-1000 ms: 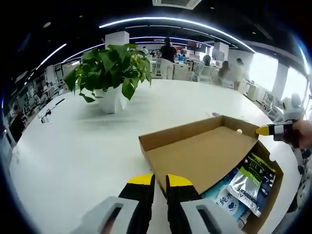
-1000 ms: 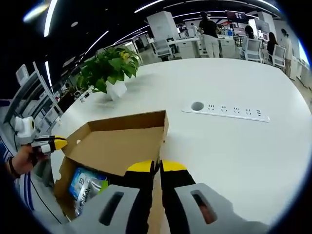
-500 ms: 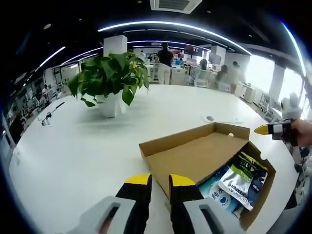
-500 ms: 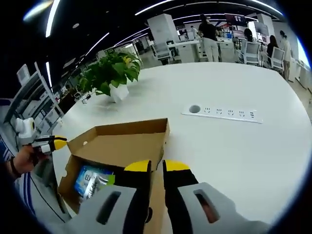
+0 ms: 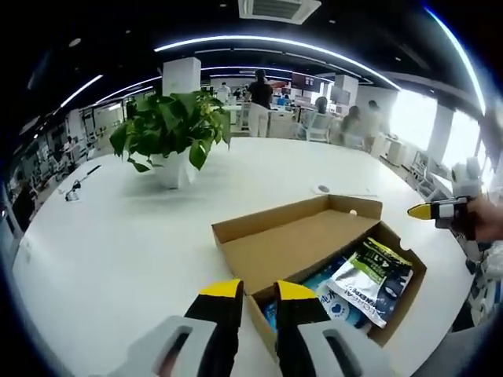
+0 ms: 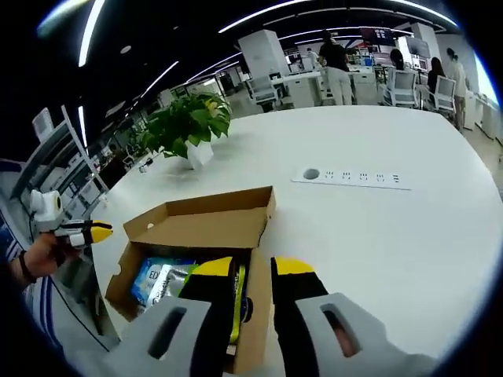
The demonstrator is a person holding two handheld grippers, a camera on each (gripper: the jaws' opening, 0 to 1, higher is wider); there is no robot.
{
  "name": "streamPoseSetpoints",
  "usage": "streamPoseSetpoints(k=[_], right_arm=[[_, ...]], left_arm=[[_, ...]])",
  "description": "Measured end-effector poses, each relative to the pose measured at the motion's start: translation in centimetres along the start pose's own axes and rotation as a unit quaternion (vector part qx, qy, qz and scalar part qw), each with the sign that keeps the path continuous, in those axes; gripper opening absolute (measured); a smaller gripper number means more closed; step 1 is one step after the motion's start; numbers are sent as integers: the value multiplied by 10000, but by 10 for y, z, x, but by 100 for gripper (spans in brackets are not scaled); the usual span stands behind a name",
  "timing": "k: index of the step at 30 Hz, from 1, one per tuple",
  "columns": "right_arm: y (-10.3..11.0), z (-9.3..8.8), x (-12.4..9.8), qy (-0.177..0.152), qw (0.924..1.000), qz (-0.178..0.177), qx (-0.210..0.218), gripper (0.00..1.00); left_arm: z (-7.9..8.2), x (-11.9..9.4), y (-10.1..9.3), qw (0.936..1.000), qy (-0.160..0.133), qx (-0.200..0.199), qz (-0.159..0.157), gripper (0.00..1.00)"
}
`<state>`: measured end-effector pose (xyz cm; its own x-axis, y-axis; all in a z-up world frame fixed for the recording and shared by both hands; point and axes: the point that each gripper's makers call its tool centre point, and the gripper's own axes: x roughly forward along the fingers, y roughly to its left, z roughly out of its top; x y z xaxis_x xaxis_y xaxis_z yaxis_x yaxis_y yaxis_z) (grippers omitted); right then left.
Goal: Operate the shoe box by opening the lid, removing the specified soft item, and placing it in the target area until the item is outside and the box remains undamaged.
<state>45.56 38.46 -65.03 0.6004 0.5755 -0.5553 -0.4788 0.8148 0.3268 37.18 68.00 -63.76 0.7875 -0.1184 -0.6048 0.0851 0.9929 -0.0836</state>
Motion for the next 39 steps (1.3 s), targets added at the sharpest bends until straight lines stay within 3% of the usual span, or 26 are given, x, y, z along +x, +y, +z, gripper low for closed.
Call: streamPoseSetpoints(k=[8,19,25,39], right_arm=[[-16,-12,-20,-58,9999,-94,71,18],[-29,-22,-45,-152,9997,-169,7,20],[-36,-32,-58,-152,9997,-184,-66,20],[-72,-59,-99,-246,9984,-461,210,19]], left_arm=[[-12,1,-35,9993,123,-26,-351,18],[-46,13,-83,9942,625,-54,-875,21],[-57,17,-99,9915,777,-137,-1039,21],[-81,29,-127,9839,1148,-318,-1332,21]])
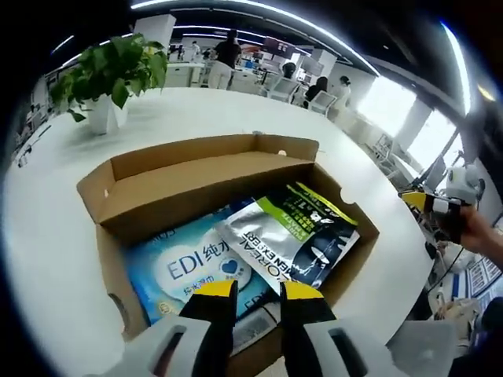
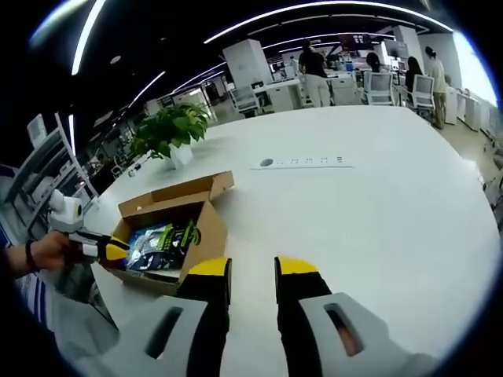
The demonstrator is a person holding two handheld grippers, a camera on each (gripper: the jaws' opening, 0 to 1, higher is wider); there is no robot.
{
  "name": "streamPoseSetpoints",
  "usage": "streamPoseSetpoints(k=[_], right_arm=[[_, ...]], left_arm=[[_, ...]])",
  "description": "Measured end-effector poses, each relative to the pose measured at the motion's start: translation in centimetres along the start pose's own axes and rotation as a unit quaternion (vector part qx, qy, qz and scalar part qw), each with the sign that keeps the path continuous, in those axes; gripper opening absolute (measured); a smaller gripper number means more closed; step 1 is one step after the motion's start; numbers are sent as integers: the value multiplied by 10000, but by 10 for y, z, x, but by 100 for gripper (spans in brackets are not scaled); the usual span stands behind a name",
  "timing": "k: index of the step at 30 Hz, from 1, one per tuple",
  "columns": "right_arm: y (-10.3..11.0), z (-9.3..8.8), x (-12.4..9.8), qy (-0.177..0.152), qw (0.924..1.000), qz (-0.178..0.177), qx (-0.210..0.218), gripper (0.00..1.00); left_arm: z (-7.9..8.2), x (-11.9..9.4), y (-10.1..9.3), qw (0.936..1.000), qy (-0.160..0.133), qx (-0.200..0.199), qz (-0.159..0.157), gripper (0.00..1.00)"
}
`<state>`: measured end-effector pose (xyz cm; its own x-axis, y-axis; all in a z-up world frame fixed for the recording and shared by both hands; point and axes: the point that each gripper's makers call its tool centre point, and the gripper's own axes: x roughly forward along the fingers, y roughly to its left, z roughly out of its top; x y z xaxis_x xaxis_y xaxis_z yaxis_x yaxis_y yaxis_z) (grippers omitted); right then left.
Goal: Operate the shoe box by opening the lid, removing the specified soft item, and placing it in the target area until the item is outside and the box remains undamaged.
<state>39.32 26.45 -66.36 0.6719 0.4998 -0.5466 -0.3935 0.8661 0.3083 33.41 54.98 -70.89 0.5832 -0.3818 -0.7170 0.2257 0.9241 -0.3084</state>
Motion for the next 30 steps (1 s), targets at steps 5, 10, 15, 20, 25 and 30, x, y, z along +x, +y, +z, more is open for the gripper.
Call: streamPoseSetpoints(k=[5,10,15,20,25,30], right_arm=[[-11,-9,-10,28,9999,-100,15,19],[-12,-17,-16,54,9999,-124,53,19],[-10,-20,-22,79,9999,-111,7,19],[-10,-23,-23,104,9999,-112,4,19],[-4,-26,-21,153,9999,-72,-36,19],[-1,-25,-18,165,9999,-37,-37,19]], left_arm=[[-2,7,-7,9998,63,-126,-158,21],[-4,15,-14,9969,90,-646,-435,20],[-4,19,-15,9957,93,-788,-486,18],[0,20,-13,9951,-25,-894,-414,5],[2,20,-16,9951,-73,-892,-428,1],[2,20,-15,9951,-99,-883,-428,1]])
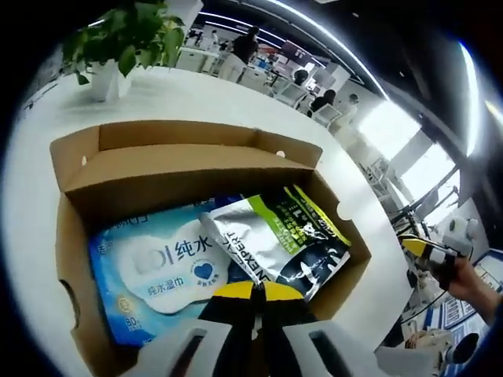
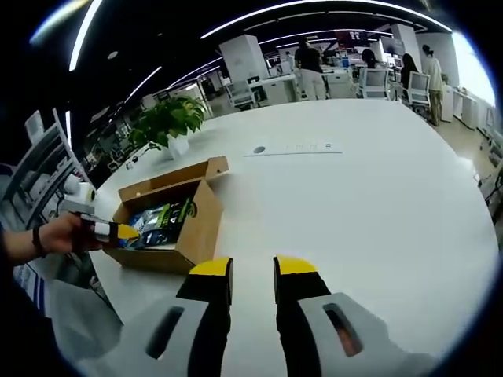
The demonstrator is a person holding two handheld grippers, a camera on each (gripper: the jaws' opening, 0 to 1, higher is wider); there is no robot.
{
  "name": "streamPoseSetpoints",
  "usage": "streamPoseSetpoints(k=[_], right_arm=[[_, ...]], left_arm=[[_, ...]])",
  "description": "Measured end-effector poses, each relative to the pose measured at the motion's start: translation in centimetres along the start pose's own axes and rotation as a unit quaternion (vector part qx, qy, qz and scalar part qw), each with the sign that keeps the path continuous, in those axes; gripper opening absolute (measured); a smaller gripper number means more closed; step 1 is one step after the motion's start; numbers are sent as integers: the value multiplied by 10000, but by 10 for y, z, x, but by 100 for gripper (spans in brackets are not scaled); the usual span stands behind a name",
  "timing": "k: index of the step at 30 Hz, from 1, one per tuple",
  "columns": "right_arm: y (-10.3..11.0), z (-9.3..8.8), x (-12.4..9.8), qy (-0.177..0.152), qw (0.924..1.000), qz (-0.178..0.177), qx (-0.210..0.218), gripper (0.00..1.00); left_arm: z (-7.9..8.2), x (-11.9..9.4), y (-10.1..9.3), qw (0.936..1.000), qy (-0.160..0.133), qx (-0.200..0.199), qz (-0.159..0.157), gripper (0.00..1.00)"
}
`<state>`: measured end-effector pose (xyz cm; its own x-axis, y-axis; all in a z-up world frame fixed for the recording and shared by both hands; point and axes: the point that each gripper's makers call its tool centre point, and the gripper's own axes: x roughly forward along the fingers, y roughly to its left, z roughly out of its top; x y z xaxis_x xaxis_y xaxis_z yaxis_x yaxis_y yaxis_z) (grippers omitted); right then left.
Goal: Operate the shoe box by opening the lid, removing the specified soft item, and placing it in the target area until the item is outside and the box remains undamaged.
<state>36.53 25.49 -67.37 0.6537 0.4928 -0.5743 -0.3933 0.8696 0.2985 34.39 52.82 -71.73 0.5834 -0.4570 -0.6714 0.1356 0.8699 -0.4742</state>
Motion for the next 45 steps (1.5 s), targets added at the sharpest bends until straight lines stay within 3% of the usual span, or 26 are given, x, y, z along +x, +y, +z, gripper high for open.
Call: streamPoseSetpoints(k=[10,28,45], right_arm=[[14,2,11,63,9999,133,-80,18],[76,-2,46,348,9956,783,-377,18],[113,0,75,577,9899,1155,-583,18]], left_arm=[[0,-3,5,10000,-22,-27,4,1],[-2,-14,18,9999,-150,-35,-23,1],[-2,-14,24,9999,-132,-2,-59,1]])
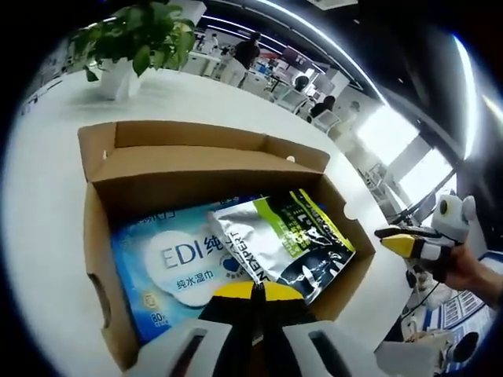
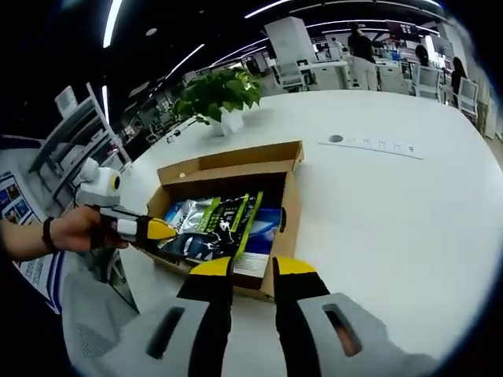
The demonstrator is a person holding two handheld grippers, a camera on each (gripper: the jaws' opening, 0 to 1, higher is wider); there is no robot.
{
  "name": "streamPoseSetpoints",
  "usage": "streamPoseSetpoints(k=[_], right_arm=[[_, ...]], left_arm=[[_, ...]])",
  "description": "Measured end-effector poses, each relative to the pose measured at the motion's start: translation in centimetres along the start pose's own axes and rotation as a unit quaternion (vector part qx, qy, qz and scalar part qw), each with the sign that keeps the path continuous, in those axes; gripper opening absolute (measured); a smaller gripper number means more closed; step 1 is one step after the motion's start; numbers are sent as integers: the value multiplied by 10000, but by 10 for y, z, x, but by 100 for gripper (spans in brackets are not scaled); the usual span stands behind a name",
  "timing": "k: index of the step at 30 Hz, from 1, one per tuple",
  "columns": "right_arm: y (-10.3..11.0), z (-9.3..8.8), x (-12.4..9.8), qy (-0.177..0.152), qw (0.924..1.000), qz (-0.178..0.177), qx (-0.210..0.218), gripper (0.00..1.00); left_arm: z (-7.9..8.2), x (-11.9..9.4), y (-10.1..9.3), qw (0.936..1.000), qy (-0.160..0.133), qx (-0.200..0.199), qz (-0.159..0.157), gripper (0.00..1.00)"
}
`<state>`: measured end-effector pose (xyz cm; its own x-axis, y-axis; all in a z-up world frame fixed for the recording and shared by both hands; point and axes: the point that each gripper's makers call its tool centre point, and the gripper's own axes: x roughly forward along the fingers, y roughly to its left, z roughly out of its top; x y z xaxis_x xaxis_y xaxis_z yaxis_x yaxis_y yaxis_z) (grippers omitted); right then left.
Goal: Operate the shoe box by opening the lid, removing the specified soft item, and placing it in the target area until the item is outside and the box remains undamaged.
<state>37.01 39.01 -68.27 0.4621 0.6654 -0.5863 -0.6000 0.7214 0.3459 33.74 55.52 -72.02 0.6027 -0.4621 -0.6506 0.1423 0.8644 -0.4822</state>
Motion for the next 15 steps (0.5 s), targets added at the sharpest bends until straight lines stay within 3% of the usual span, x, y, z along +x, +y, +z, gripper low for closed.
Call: streamPoseSetpoints(k=[15], right_arm=[[19,1,31,256,9994,198,-158,20]], left_arm=[[-1,-1,0,10000,15,-8,-37,1]])
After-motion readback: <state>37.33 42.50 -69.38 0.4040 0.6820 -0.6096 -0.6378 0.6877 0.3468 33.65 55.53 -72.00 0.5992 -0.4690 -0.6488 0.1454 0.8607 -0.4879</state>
